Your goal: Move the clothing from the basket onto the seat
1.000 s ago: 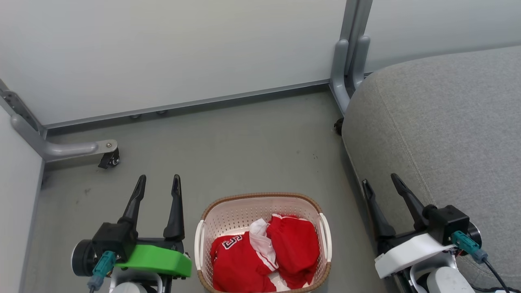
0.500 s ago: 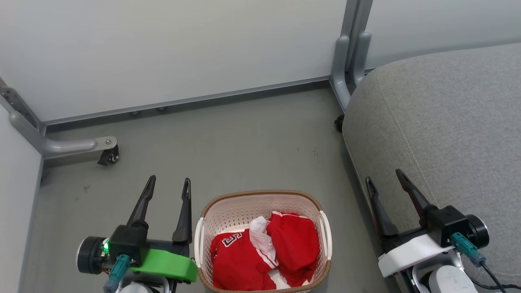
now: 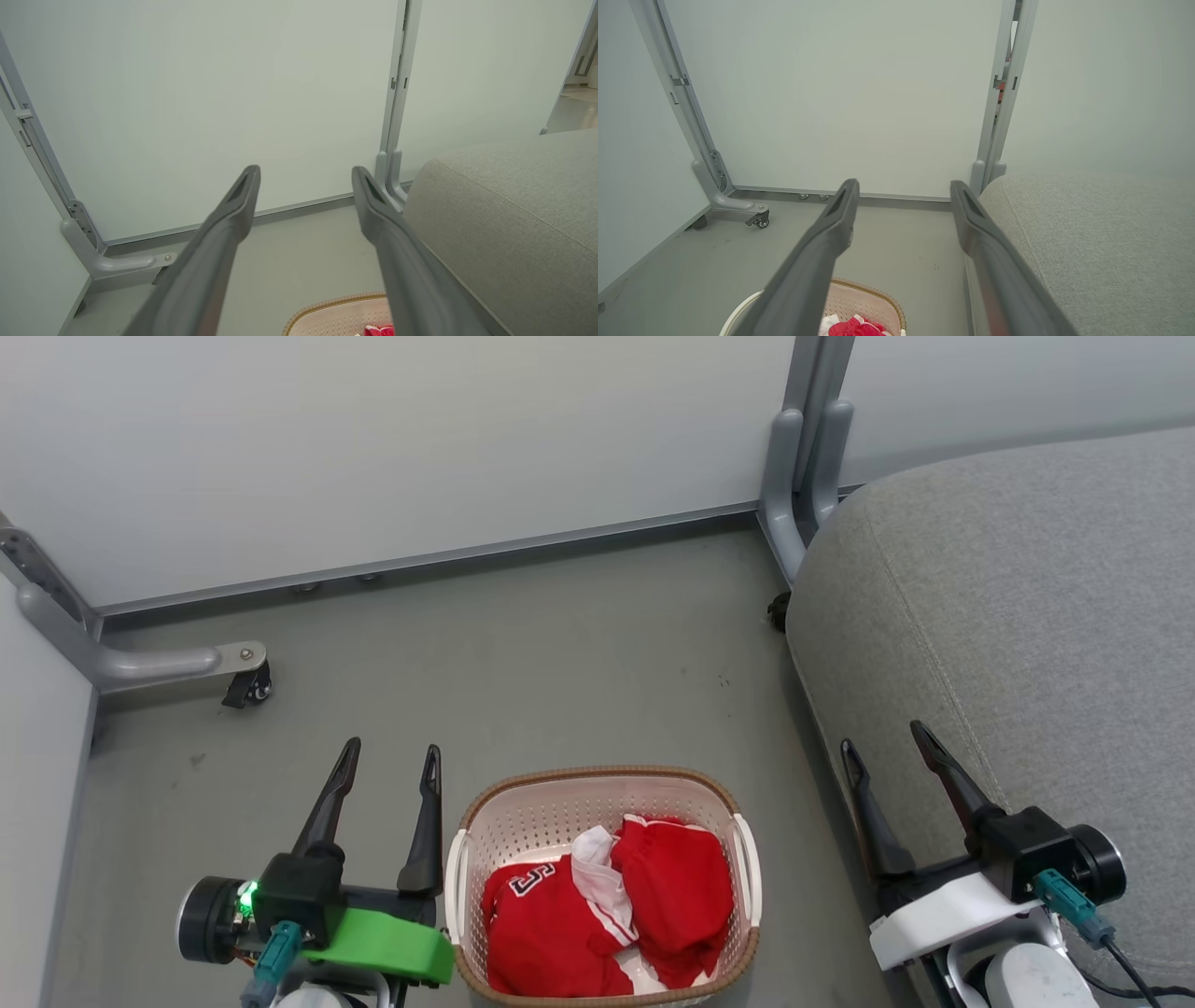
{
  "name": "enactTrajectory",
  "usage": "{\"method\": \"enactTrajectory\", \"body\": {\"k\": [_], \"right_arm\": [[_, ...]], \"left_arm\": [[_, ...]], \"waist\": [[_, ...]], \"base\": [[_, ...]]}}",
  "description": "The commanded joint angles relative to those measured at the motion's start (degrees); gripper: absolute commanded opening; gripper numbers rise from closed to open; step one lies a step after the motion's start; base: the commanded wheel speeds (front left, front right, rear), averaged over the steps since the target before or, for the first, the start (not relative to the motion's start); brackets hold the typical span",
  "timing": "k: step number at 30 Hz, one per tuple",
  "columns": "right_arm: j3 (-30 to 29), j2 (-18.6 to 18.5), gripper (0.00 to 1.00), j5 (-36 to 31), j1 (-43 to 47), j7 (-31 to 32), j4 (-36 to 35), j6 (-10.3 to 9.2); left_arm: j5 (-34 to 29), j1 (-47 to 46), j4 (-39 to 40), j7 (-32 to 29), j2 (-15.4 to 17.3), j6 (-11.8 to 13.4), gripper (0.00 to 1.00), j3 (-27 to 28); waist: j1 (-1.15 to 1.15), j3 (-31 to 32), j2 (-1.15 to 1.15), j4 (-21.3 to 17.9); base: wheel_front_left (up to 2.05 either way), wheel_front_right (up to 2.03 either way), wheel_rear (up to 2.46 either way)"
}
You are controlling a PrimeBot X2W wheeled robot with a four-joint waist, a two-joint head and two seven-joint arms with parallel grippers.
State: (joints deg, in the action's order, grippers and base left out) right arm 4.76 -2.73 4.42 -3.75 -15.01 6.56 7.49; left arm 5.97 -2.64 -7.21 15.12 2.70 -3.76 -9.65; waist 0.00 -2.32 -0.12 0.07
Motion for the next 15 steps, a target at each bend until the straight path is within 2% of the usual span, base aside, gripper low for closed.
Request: {"method": "enactTrajectory", "body": {"k": [1,9,15], "right_arm": [[-0.21,-0.28,1.0,-0.36,0.0,-0.26,-0.2,0.0],[-0.01,-0.28,1.0,-0.4,-1.07,-0.26,-0.55,0.0],[-0.38,-0.28,1.0,-0.63,-3.7,-0.25,-1.42,0.0]], "left_arm": [[-0.22,0.13,-0.06,0.06,0.34,0.04,1.0,-0.05],[0.69,-0.42,-0.96,0.06,0.34,-0.29,1.0,0.33],[0.56,-2.51,-2.86,0.06,0.33,-0.7,1.0,0.23]], "waist": [[0.0,-0.1,0.12,0.02],[0.0,-2.29,0.12,-0.22],[0.0,-8.11,0.12,-0.52]], "base": [[0.0,0.0,0.0],[0.0,0.0,0.0],[0.0,0.0,0.0]]}}
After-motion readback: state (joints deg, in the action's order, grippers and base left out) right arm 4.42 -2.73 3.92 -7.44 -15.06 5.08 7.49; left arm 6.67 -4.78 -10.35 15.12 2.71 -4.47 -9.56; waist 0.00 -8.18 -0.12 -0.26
